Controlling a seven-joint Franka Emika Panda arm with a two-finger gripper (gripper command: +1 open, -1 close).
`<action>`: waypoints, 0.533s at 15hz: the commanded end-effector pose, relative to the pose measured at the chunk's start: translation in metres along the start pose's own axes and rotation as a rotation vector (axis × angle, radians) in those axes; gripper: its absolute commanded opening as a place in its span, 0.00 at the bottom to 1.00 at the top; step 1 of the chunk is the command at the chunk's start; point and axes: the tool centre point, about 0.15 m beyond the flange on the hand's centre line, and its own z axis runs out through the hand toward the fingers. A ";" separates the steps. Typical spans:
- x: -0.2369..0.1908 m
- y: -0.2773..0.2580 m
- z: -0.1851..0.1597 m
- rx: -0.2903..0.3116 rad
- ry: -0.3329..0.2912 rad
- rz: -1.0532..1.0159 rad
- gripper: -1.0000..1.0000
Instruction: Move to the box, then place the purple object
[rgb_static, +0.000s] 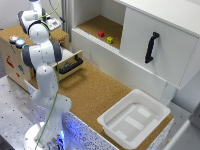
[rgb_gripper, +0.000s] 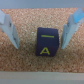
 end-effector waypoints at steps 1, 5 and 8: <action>0.014 0.012 -0.005 0.034 -0.132 -0.004 0.00; 0.001 0.025 -0.018 0.058 -0.076 0.079 0.00; -0.034 0.051 -0.047 0.135 0.072 0.277 0.00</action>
